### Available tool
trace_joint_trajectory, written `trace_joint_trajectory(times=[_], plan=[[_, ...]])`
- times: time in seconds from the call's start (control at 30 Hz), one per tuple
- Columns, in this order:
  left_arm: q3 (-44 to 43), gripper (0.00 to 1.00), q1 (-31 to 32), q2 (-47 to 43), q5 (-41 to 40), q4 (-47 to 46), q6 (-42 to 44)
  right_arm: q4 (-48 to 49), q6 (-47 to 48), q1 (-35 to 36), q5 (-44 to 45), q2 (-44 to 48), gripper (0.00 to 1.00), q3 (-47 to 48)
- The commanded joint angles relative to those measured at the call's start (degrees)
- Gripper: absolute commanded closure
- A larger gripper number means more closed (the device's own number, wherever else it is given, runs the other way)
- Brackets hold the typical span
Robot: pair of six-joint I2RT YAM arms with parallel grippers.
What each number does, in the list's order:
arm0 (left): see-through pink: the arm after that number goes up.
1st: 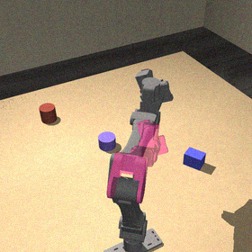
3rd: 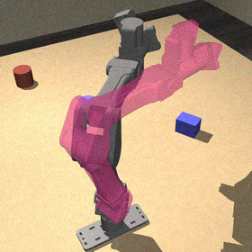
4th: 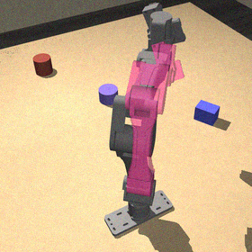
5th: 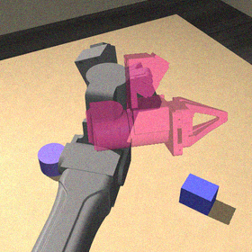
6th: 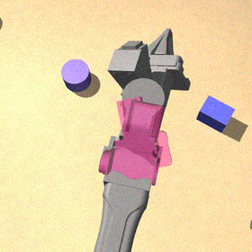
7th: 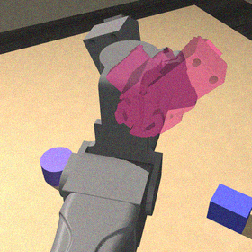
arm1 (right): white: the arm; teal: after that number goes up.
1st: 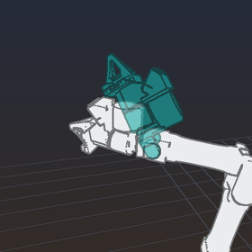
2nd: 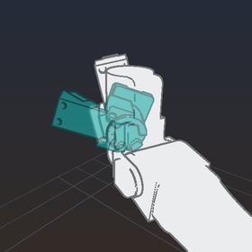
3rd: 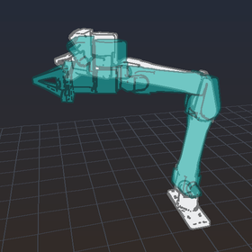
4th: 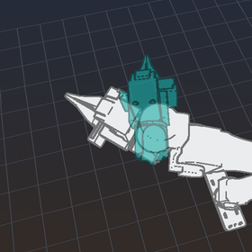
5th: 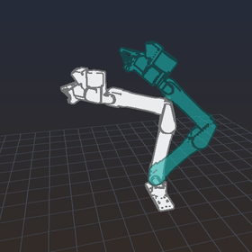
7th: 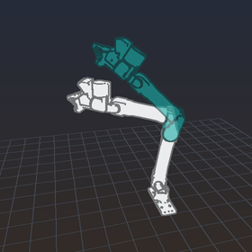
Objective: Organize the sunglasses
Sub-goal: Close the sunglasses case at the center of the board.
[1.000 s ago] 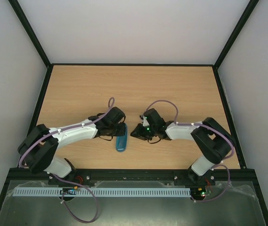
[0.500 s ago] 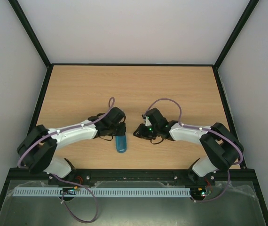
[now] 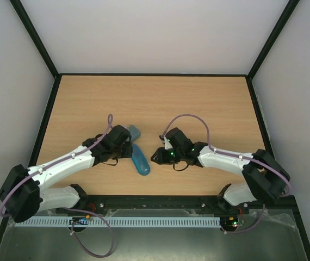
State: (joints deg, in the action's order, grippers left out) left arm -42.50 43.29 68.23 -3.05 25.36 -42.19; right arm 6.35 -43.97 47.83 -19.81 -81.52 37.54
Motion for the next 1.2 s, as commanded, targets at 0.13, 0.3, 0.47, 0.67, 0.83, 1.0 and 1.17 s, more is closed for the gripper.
trace_joint_trajectory(times=[0.13,0.3,0.47,0.67,0.83,1.0,1.17], plan=[[2.26,0.76,0.04,2.06,2.94,-2.87,0.21,-8.6,4.24,0.96,4.48,2.89,0.76,6.23],[2.14,0.76,0.39,4.65,3.24,-5.32,0.42,-10.92,6.28,3.27,3.95,-3.88,0.77,12.91],[1.97,0.76,0.21,6.66,2.78,-6.23,1.24,-12.99,7.3,4.54,4.53,-8.56,0.77,17.8],[1.74,0.76,0.17,7.43,2.87,-7.86,1.25,-15.18,8.18,5.98,6.01,-12.43,0.78,19.01],[4.44,0.77,0.21,10.88,4.57,-13.37,1.1,-13.36,7.84,6.45,6.84,-17.65,0.81,15.13],[6.28,0.79,0.31,13.29,5.88,-17.25,0.63,-10.0,4.65,6.43,6.8,-18.4,0.82,12.15],[4.07,0.78,-0.11,9.34,3.46,-13.2,1.31,-12.0,5.35,6.47,7.92,-14.62,0.82,14.13]])
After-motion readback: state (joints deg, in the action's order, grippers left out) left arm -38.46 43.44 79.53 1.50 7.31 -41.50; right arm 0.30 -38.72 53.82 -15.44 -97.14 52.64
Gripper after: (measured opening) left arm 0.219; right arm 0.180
